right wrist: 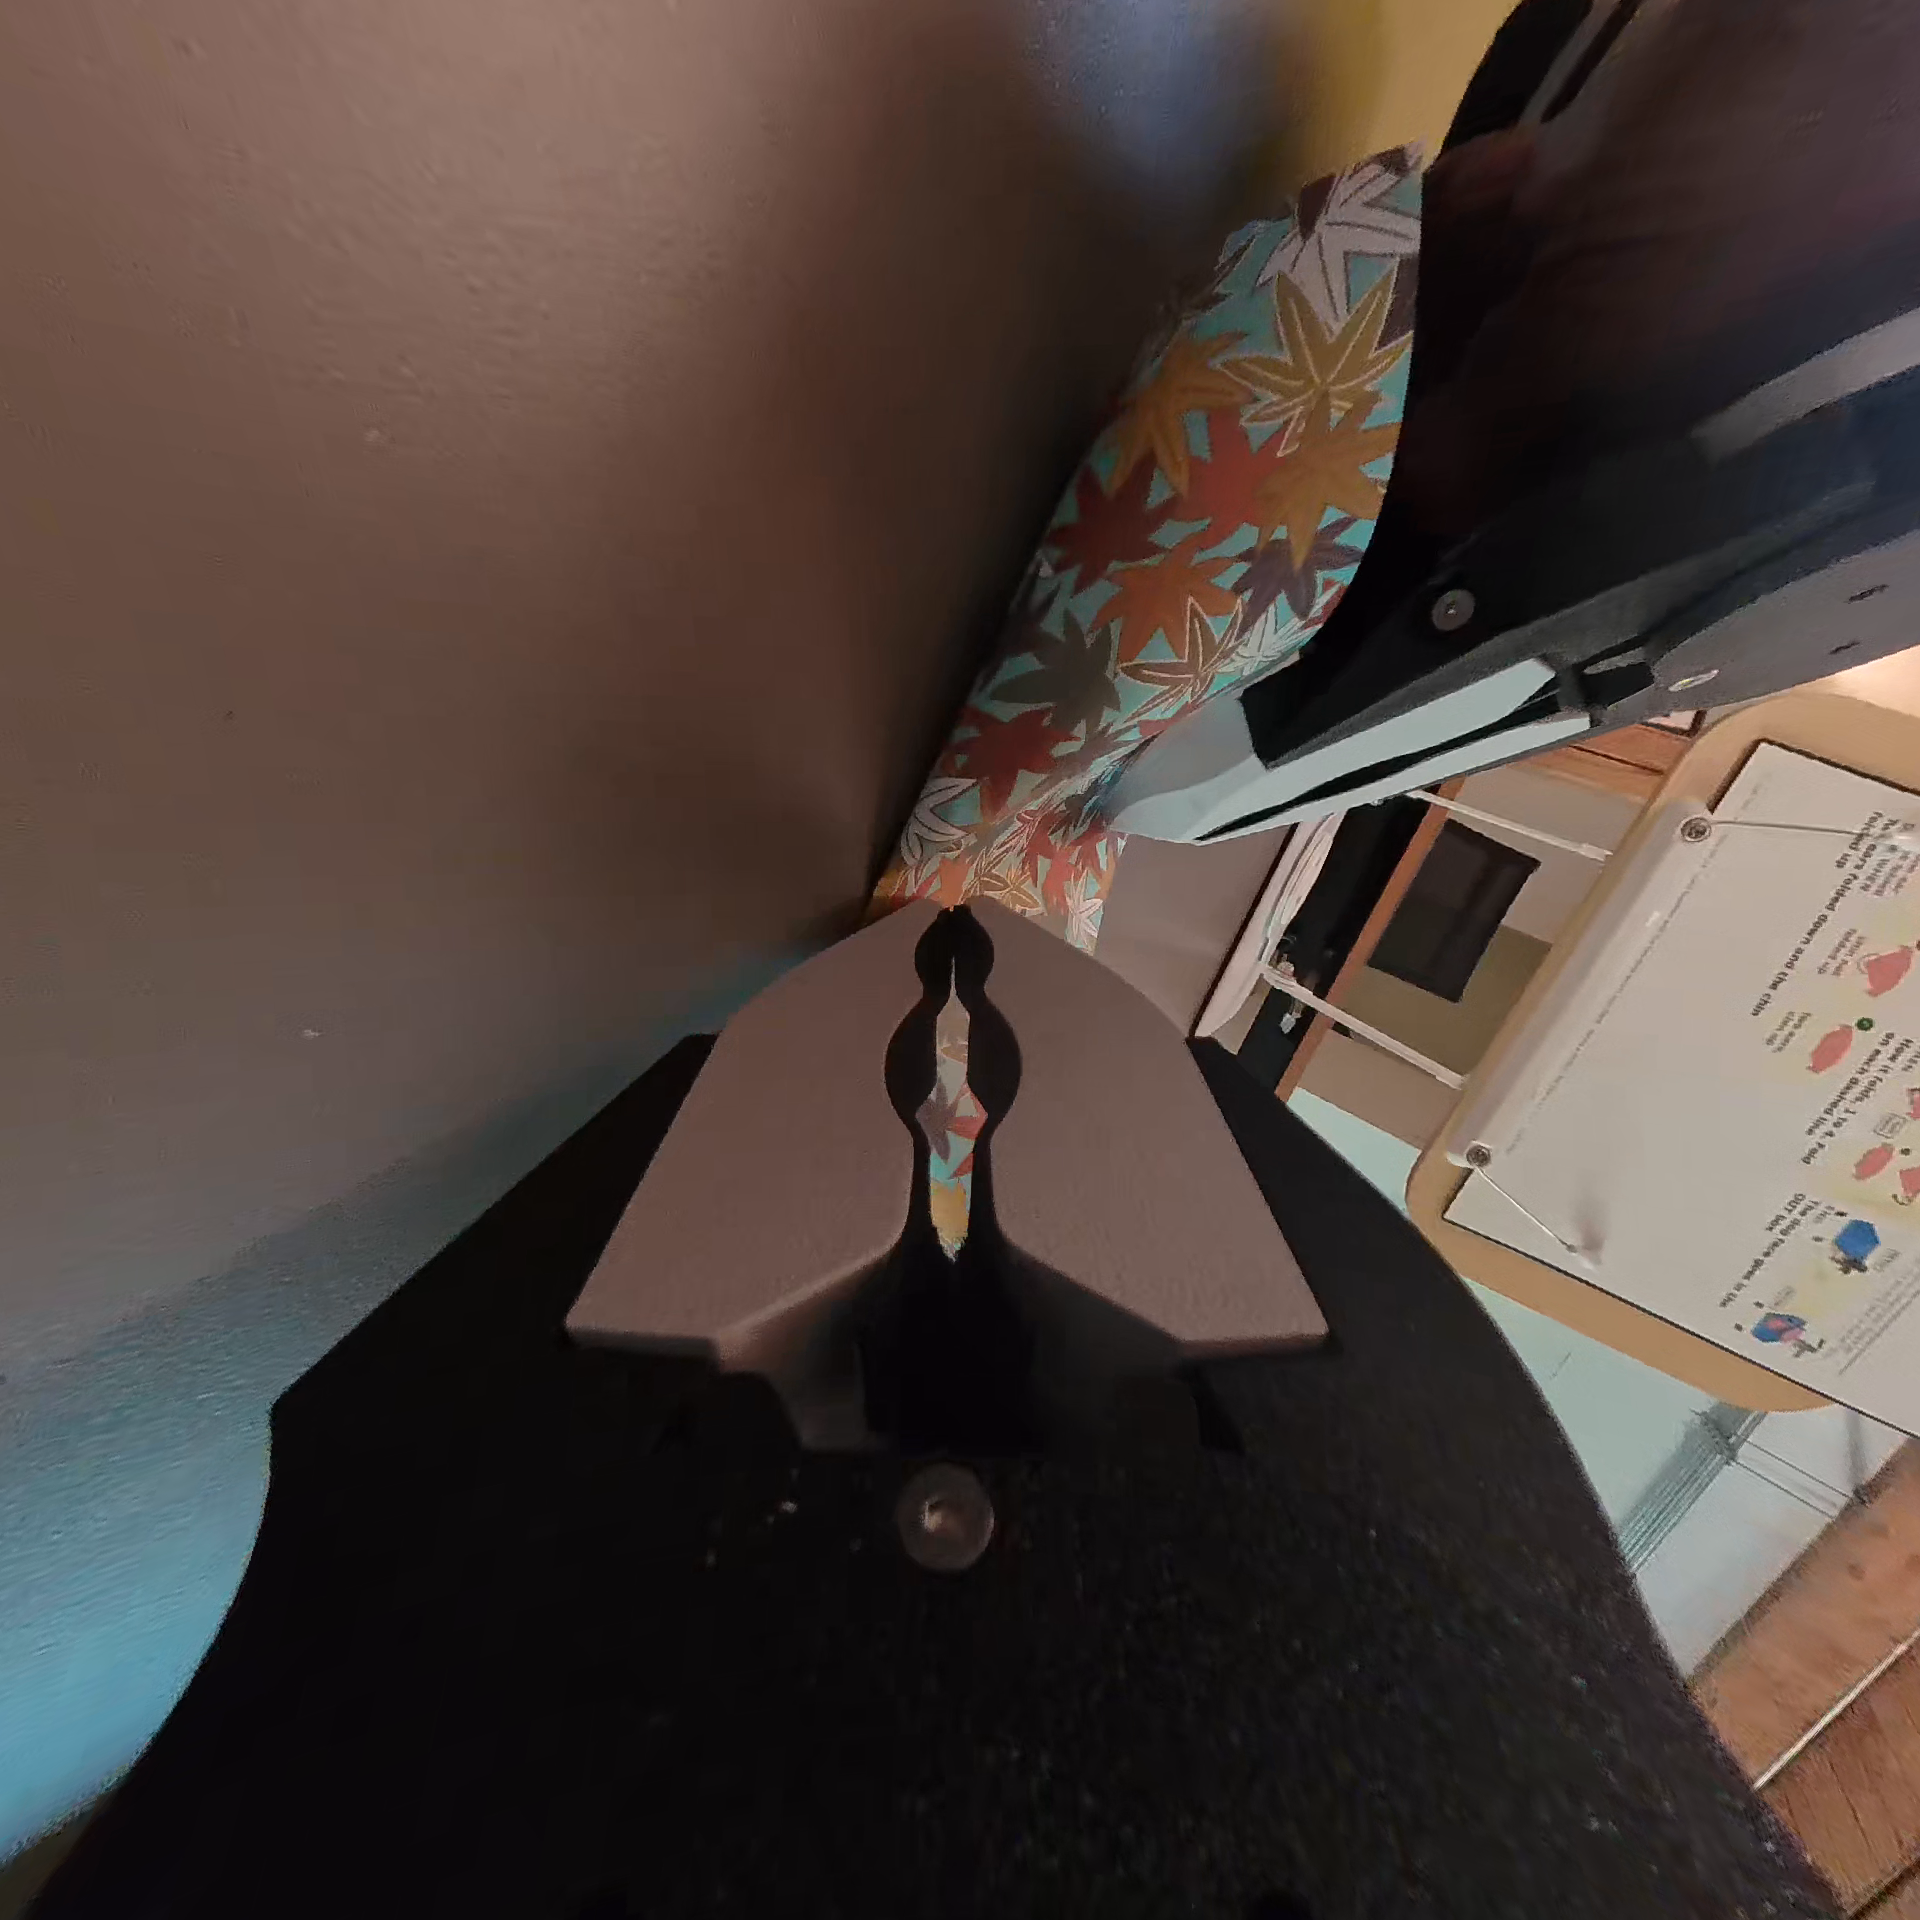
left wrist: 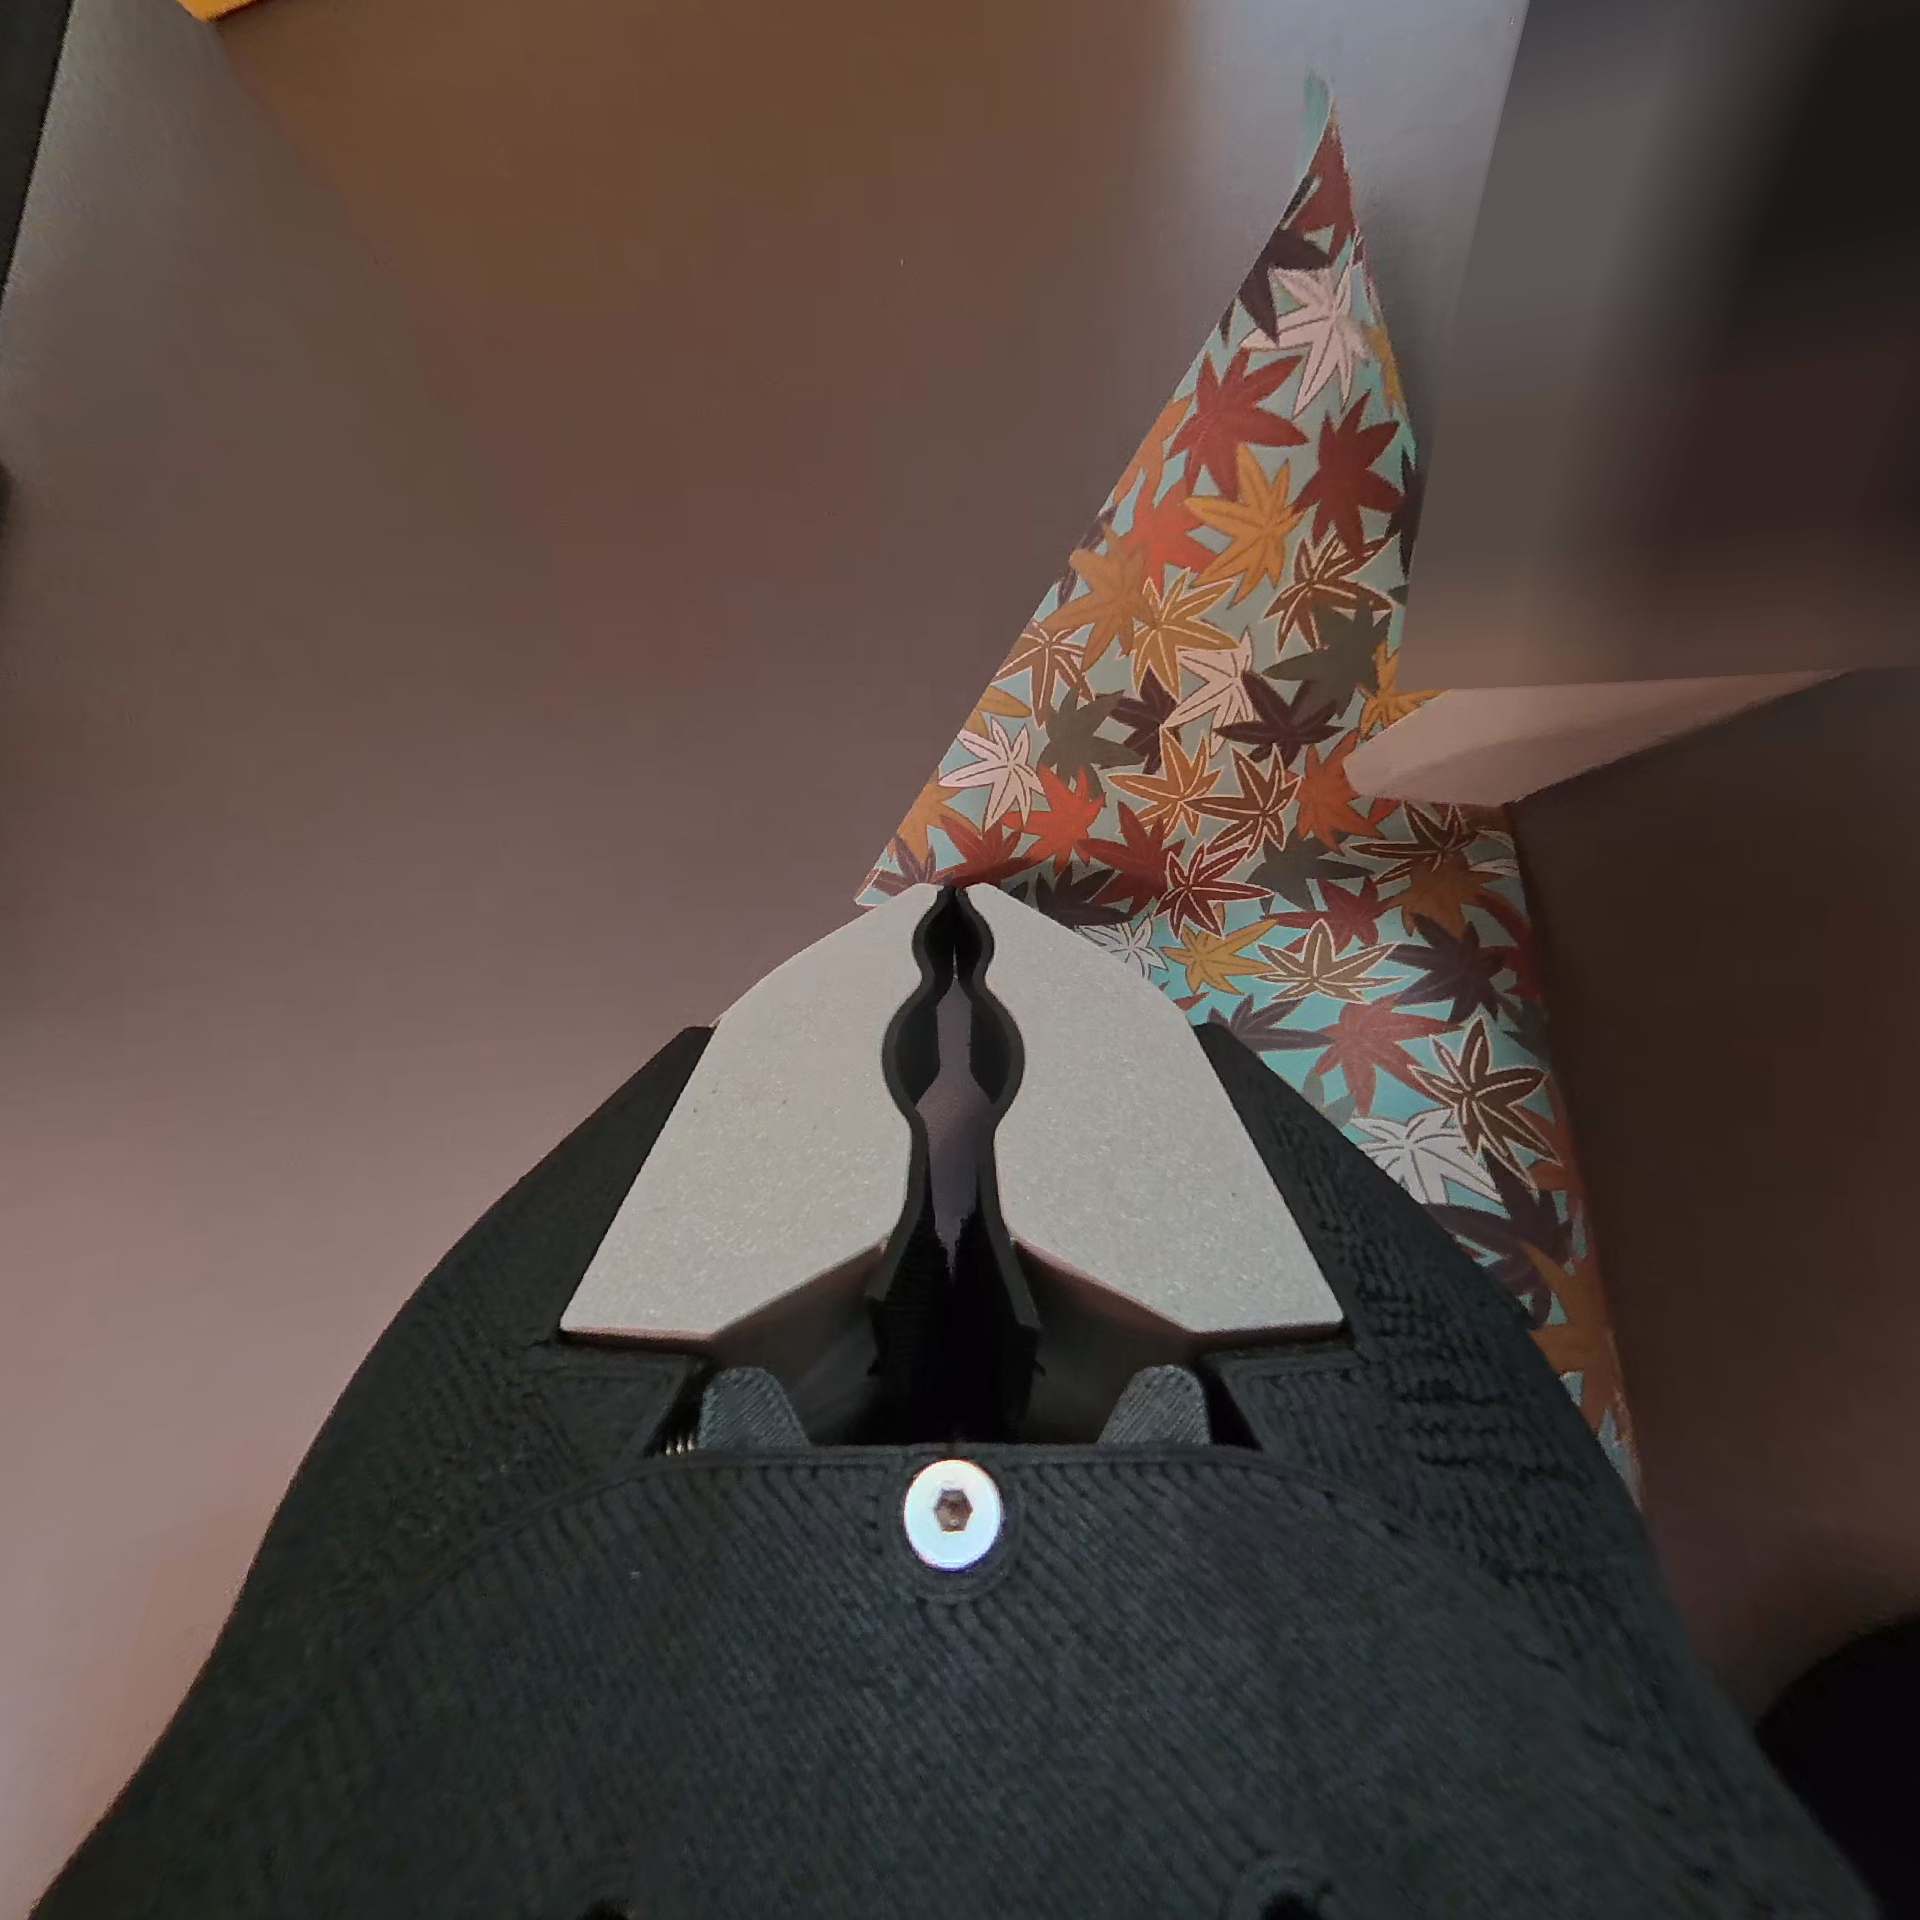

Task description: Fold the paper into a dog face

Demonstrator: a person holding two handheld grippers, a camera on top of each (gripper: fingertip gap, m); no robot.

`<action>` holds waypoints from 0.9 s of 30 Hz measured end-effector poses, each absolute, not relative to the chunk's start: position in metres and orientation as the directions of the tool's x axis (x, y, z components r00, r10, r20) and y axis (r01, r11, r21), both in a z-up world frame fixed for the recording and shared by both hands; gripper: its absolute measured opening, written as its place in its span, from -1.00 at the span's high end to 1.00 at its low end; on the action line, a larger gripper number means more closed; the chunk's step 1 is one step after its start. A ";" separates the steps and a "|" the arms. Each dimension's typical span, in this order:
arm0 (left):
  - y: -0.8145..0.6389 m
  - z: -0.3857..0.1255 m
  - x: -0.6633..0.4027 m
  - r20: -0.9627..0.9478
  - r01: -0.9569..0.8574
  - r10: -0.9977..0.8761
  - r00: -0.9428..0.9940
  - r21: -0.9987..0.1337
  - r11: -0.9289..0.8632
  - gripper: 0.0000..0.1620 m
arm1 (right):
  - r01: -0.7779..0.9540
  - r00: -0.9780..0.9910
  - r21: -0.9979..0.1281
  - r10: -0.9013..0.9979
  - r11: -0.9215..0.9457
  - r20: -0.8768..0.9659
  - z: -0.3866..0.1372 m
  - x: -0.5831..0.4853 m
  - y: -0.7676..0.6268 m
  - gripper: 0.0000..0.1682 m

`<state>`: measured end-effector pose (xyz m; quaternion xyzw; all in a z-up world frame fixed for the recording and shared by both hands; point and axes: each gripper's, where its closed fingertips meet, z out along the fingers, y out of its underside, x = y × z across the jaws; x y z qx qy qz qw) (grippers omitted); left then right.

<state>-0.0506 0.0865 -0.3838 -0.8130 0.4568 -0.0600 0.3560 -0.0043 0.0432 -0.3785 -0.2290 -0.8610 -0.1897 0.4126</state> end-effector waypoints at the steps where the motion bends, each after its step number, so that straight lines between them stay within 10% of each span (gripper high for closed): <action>1: 0.087 -0.384 -0.050 -0.232 -0.705 -0.788 0.571 -0.631 -0.324 1.00 | 0.553 -0.549 0.140 0.233 0.822 0.803 -0.378 -0.004 0.043 1.00; 10: 0.050 -0.308 -0.024 -0.282 -0.576 -0.607 0.743 -0.732 -0.365 1.00 | 0.591 -0.501 0.095 0.272 0.801 0.821 -0.378 -0.003 0.044 1.00; 27: 0.028 -0.378 0.000 -0.537 -0.756 -0.535 0.652 -0.507 -0.413 0.99 | 0.583 -0.421 -0.022 0.325 0.812 0.847 -0.377 -0.003 0.044 1.00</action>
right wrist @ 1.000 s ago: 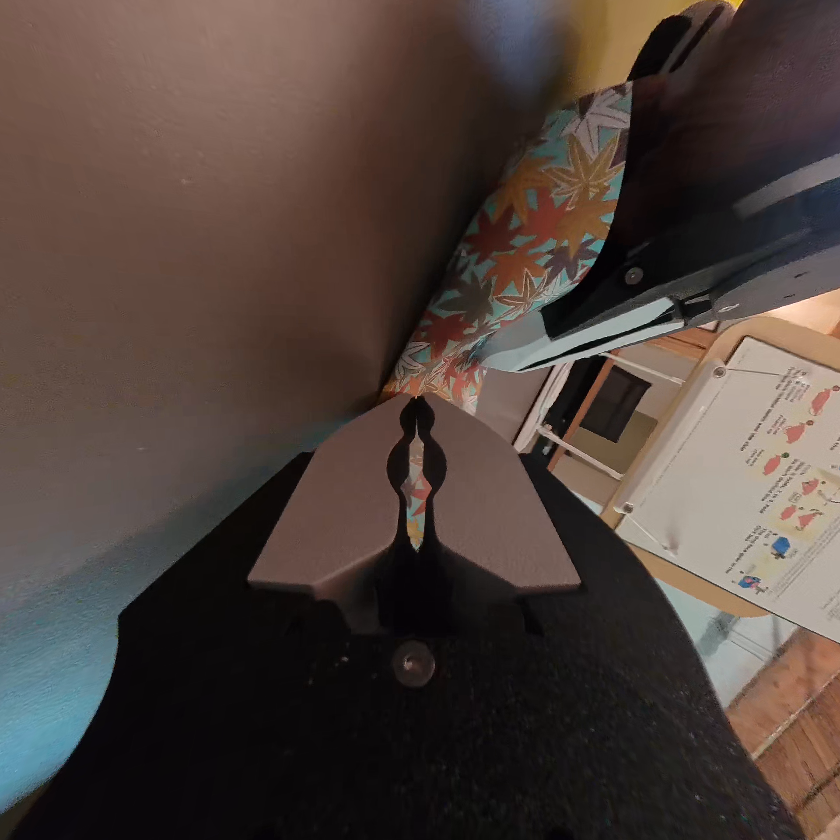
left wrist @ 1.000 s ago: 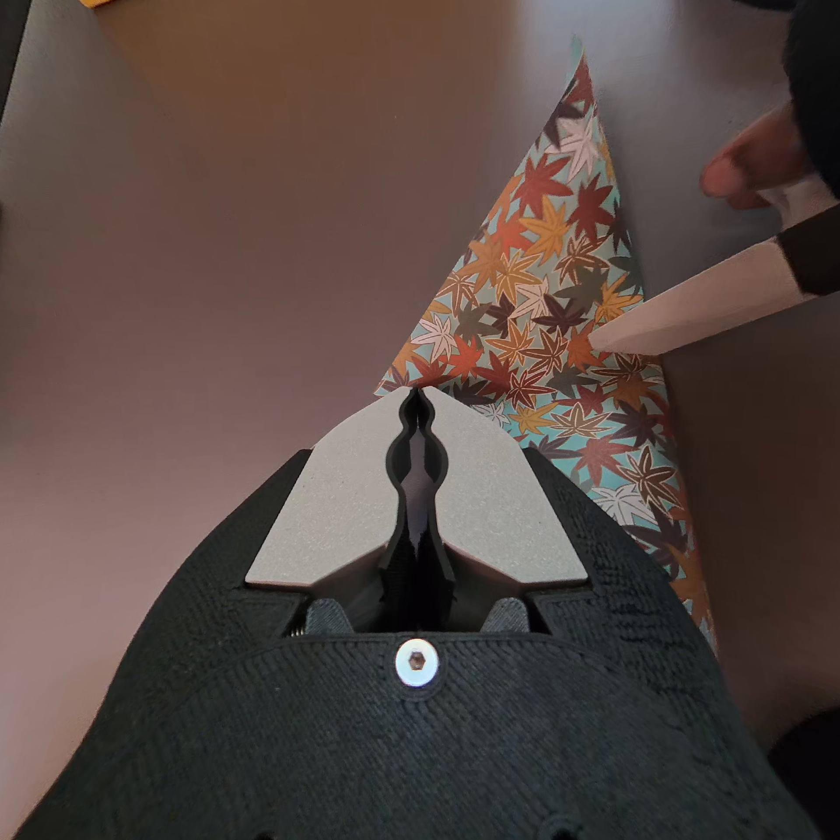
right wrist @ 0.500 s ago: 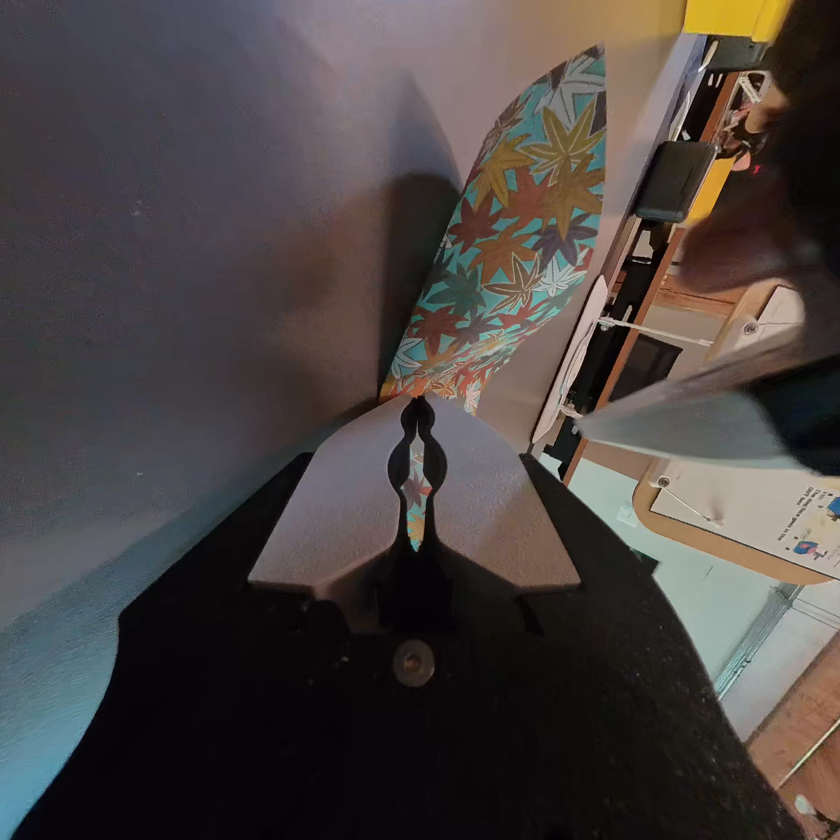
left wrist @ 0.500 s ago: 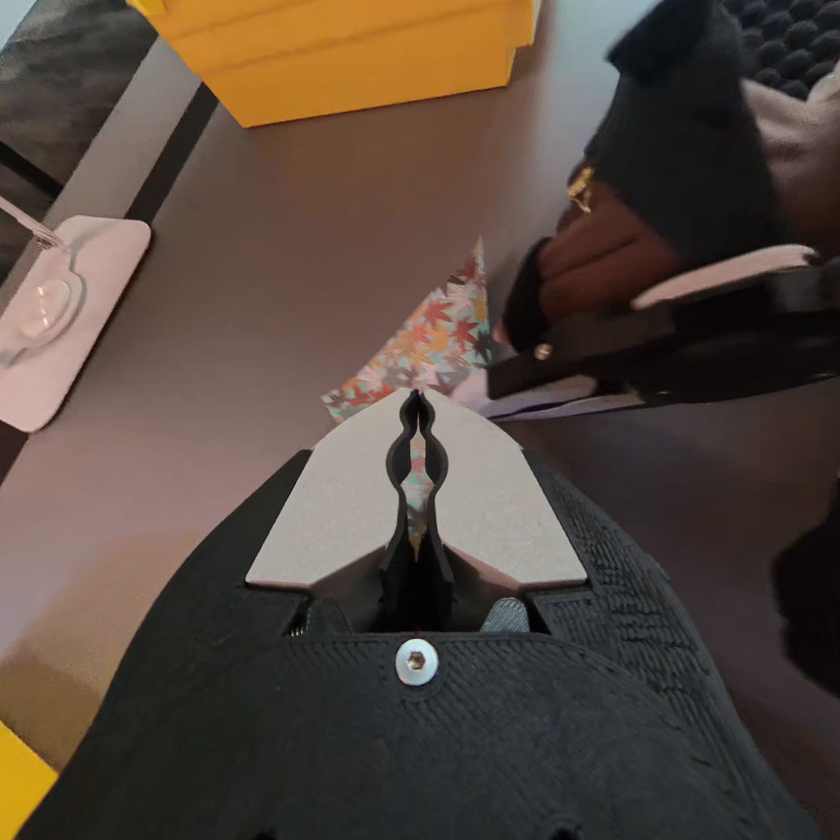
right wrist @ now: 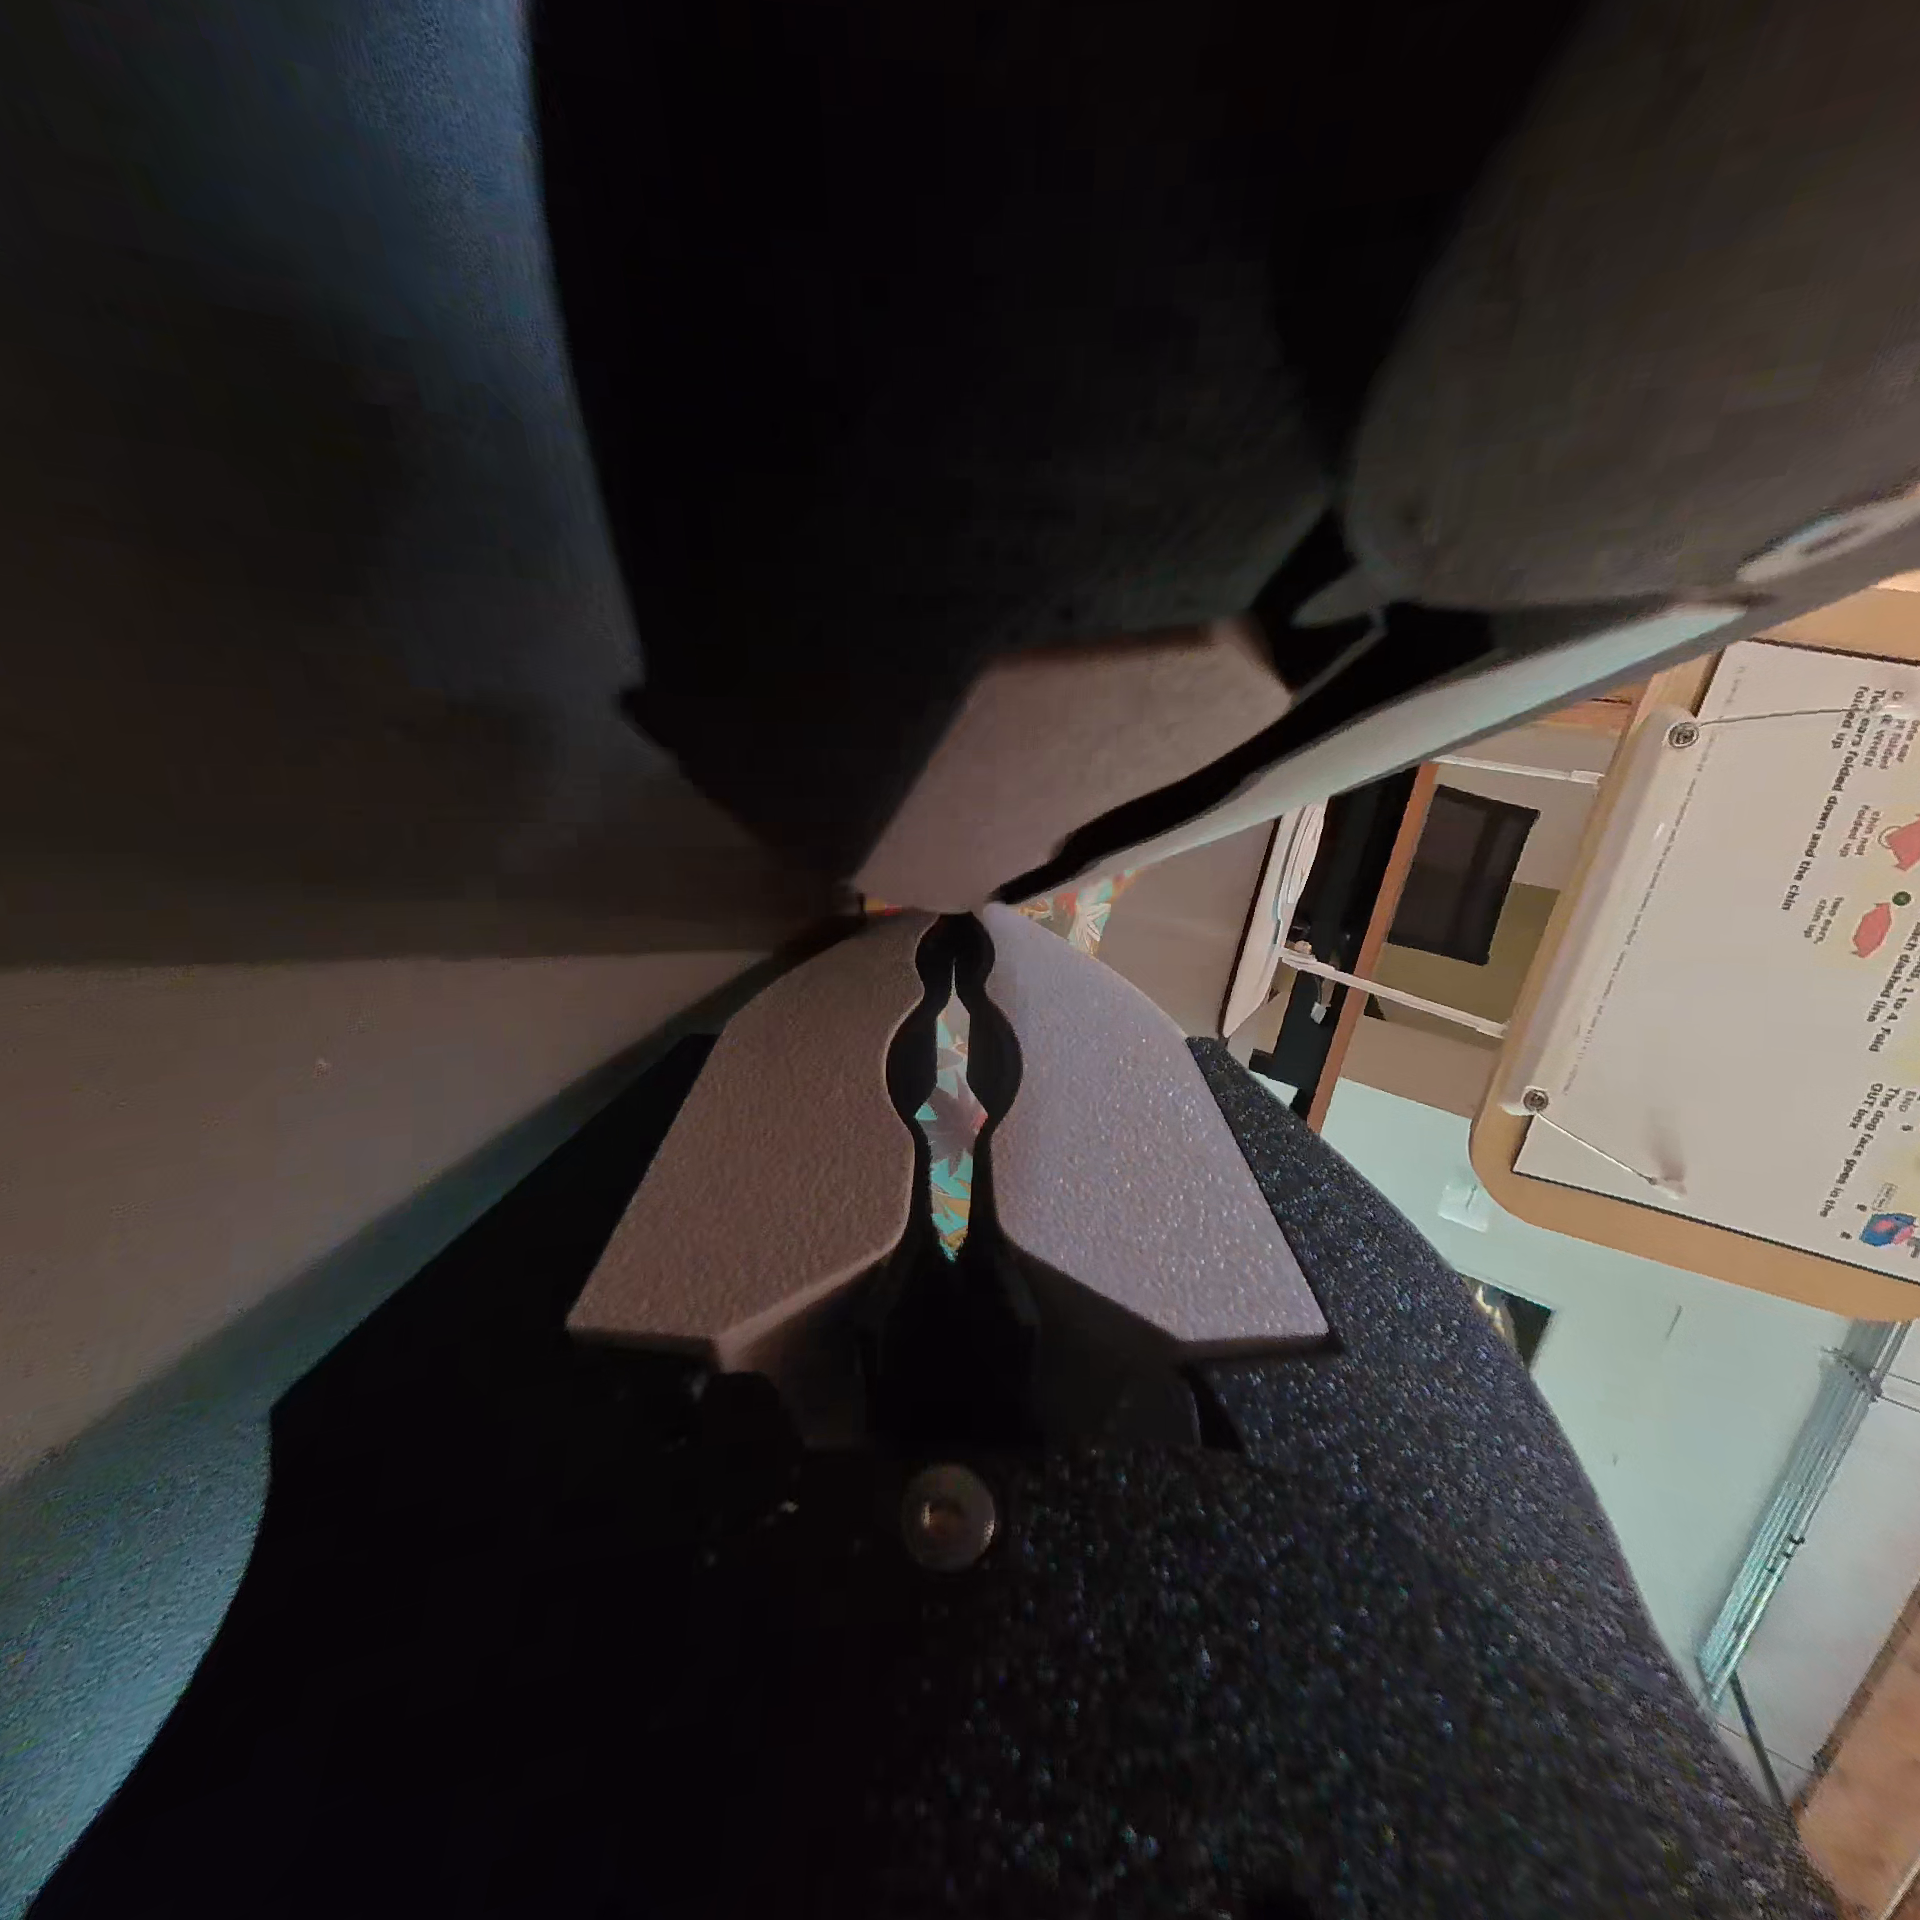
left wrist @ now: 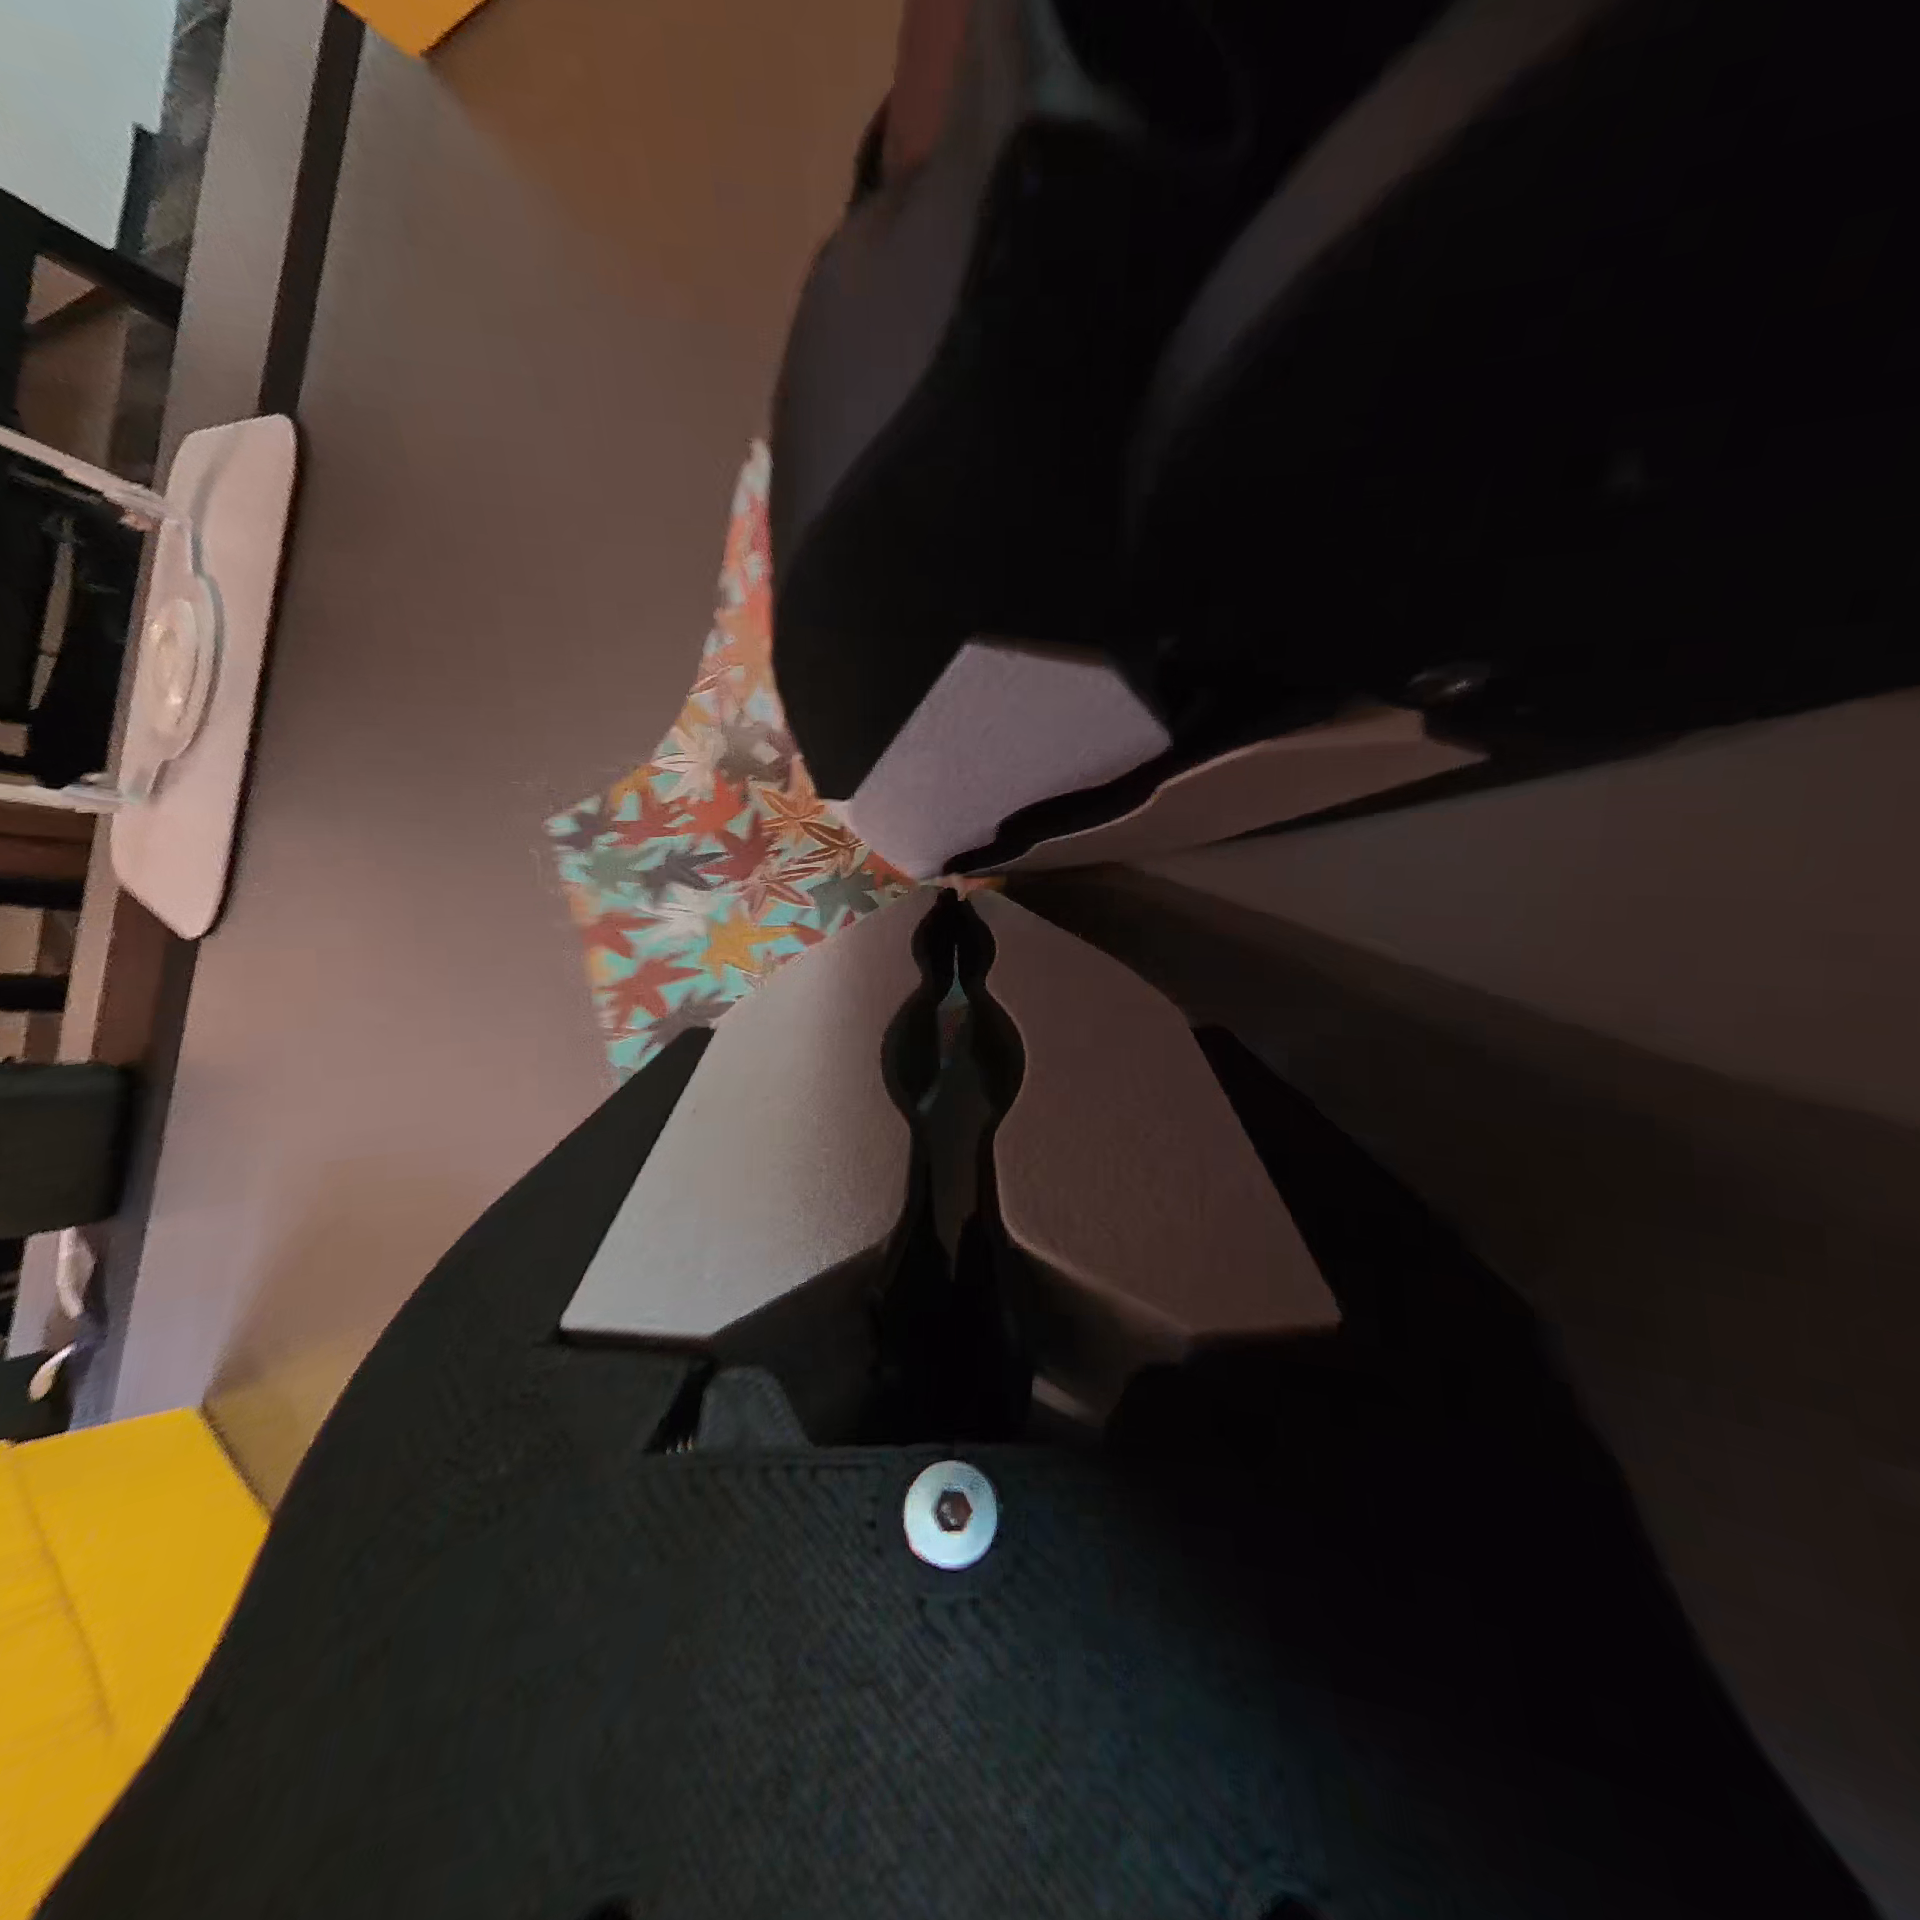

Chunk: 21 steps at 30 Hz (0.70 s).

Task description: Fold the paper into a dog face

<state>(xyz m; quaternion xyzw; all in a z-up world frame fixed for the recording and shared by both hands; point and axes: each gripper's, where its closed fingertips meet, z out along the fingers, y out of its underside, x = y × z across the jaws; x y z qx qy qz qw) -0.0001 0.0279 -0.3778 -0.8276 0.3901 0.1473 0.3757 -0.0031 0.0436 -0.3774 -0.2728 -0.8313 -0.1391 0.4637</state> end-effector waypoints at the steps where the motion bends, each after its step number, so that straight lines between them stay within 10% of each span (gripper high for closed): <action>1: 0.030 -0.373 -0.004 -0.565 -0.760 -0.508 0.650 -0.502 -0.413 1.00 | 0.585 -0.422 -0.025 0.330 0.811 0.844 -0.378 -0.003 0.044 1.00; 21: 0.035 -0.383 -0.005 -0.630 -0.870 -0.600 0.493 -0.355 -0.343 1.00 | 0.570 -0.459 0.012 0.306 0.822 0.834 -0.378 0.002 0.046 1.00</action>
